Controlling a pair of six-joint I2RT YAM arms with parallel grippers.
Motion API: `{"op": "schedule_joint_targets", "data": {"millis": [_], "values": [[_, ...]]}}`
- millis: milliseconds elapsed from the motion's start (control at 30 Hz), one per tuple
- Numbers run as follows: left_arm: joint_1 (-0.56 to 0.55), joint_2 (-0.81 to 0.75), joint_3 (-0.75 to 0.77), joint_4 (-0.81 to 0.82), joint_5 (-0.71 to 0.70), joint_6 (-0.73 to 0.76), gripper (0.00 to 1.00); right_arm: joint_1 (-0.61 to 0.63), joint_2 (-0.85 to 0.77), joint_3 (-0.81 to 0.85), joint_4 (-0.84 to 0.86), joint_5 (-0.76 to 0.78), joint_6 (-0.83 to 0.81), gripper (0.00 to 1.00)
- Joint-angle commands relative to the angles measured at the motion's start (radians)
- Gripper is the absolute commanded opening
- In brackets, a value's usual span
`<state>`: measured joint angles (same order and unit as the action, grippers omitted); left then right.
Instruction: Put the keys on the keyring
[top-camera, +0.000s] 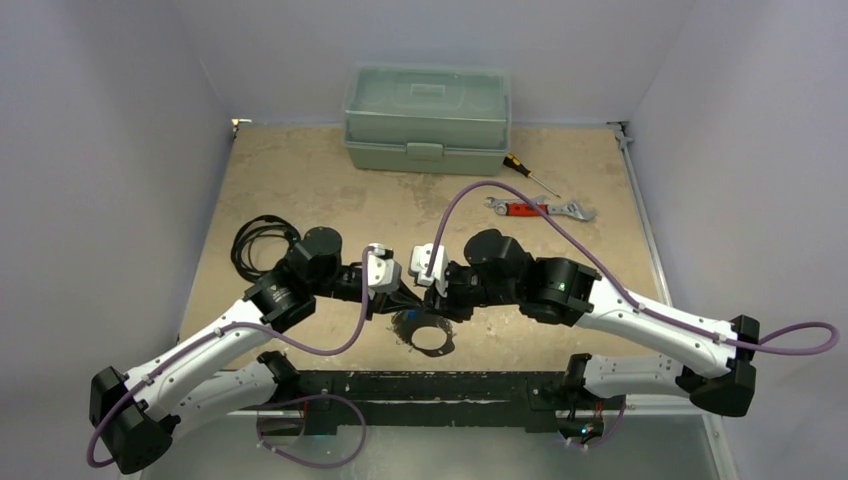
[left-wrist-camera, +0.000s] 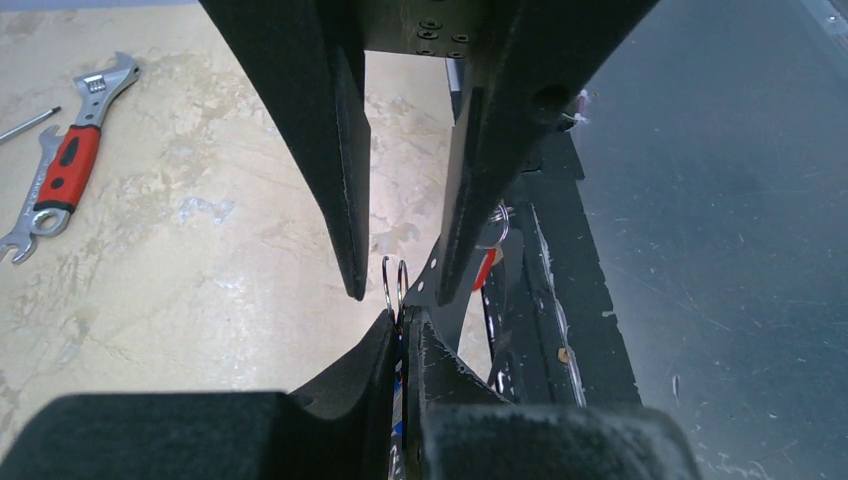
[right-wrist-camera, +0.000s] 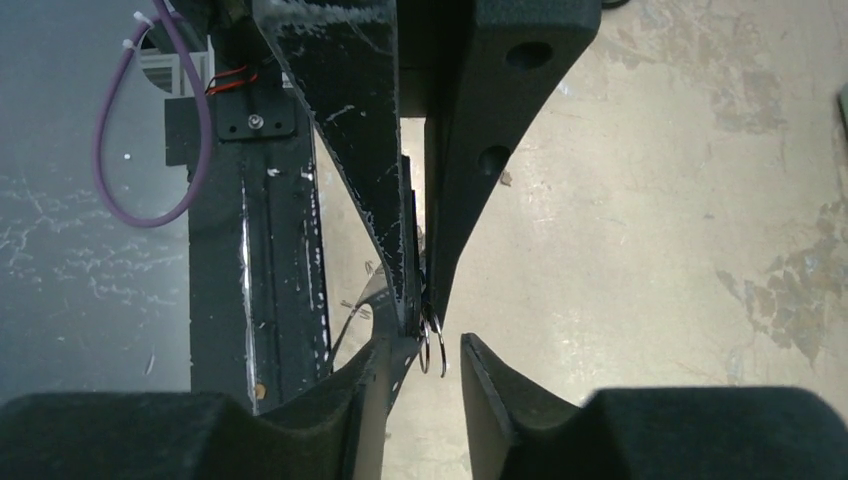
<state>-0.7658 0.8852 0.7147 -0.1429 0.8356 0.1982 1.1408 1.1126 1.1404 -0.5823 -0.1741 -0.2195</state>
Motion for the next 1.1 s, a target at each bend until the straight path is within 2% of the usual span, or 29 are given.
{"op": "schedule_joint_targets", "data": {"millis": [0, 100, 300, 567, 733, 867, 1067], "values": [[0.003, -0.011, 0.045, 0.052, 0.065, -0.019, 0.00, 0.008, -0.019, -0.002, 0.039, -0.010, -0.028, 0.31], [0.003, -0.010, 0.043, 0.055, 0.068, -0.022, 0.00, 0.008, -0.011, -0.002, 0.041, -0.016, -0.030, 0.22], [0.003, -0.006, 0.039, 0.060, 0.071, -0.026, 0.00, 0.008, -0.005, -0.003, 0.039, -0.027, -0.032, 0.18], [0.003, -0.013, 0.041, 0.061, 0.064, -0.028, 0.00, 0.010, -0.041, -0.019, 0.089, -0.104, -0.050, 0.03], [0.003, -0.037, 0.047, 0.060, 0.042, -0.025, 0.00, 0.031, -0.053, -0.045, 0.115, -0.065, -0.037, 0.00], [0.003, -0.054, 0.049, 0.059, 0.024, -0.022, 0.11, 0.041, -0.066, -0.056, 0.137, -0.033, -0.032, 0.00], [0.002, -0.084, 0.056, 0.048, -0.030, -0.009, 0.52, 0.051, -0.124, -0.091, 0.215, 0.003, -0.025, 0.00]]}}
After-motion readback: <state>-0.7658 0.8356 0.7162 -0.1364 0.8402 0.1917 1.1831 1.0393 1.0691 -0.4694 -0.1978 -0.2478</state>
